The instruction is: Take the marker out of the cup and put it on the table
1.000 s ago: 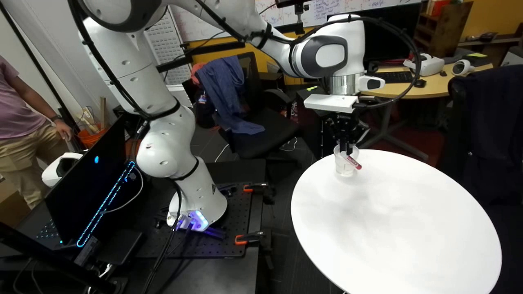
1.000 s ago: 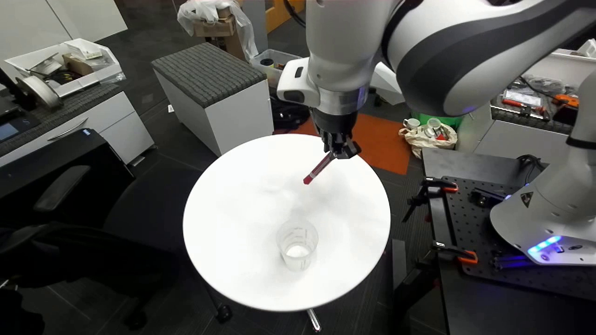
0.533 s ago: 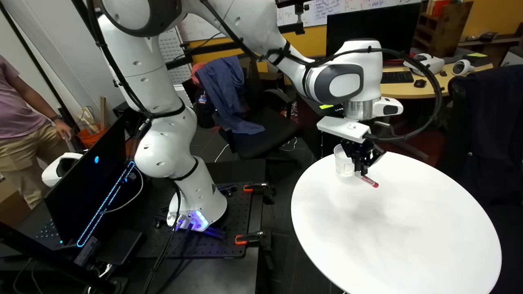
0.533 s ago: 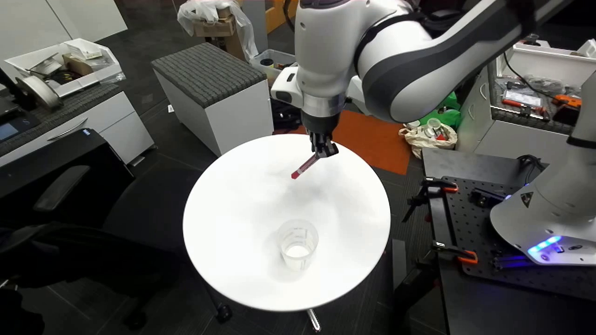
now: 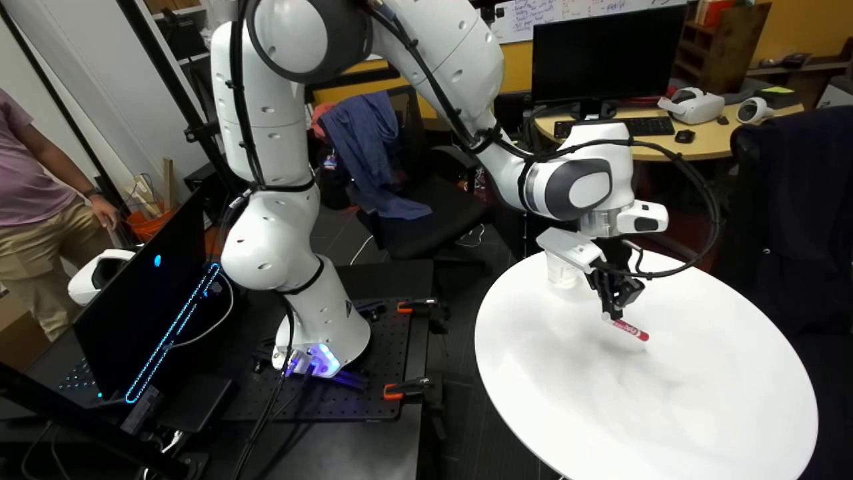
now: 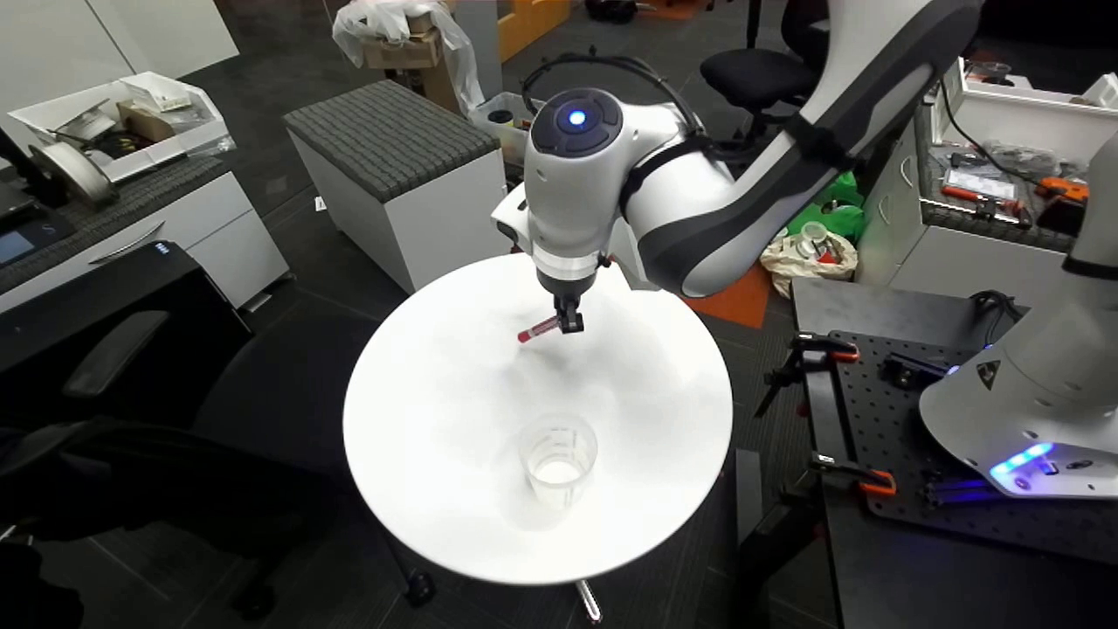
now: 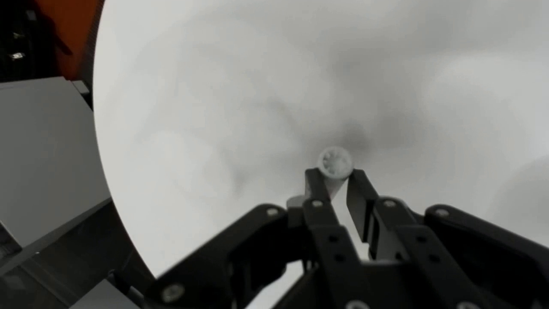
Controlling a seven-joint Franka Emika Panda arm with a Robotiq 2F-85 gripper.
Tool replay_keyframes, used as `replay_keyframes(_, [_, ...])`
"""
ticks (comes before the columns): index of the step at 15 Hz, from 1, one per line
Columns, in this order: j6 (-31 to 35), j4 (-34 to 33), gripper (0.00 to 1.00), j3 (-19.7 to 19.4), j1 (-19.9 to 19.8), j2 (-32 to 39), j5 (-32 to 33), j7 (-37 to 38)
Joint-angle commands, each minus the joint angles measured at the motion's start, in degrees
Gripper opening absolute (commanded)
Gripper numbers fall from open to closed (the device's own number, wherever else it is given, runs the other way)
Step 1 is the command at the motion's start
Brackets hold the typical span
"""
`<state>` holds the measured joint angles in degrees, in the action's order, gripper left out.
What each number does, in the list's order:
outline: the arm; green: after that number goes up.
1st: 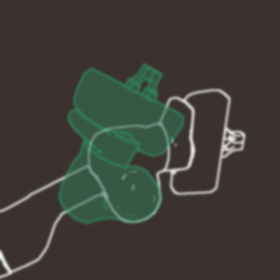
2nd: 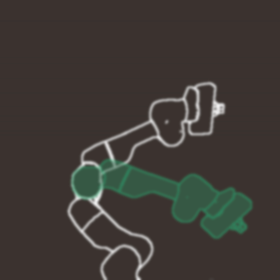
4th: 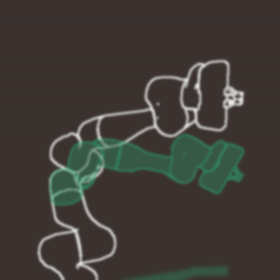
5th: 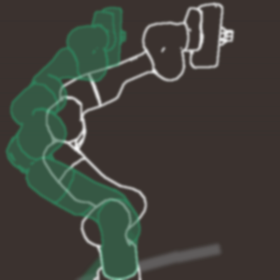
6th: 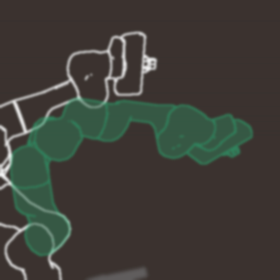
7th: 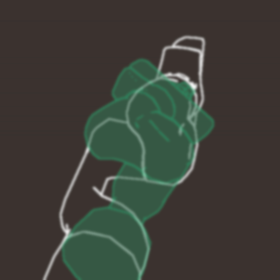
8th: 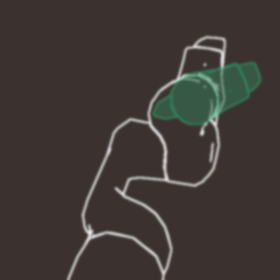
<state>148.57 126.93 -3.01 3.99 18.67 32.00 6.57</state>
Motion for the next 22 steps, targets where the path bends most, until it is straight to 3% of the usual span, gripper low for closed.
replay_keyframes(1, [1.35, -3.61, 0.44, -3.99, 4.12, 4.17, 5.38, 10.67])
replay_keyframes(3, [0.67, -4.88, 0.52, -4.85, 5.30, 5.60, 6.79, 13.82])
replay_keyframes(9, [0.58, -6.45, 0.98, -5.02, 6.22, 7.22, 6.71, 14.89])
replay_keyframes(14, [2.74, -4.63, 1.00, -3.27, 5.42, 4.62, 5.96, 10.88])
replay_keyframes(22, [15.02, 0.68, 1.00, 1.07, 3.09, -1.67, 3.45, -3.58])
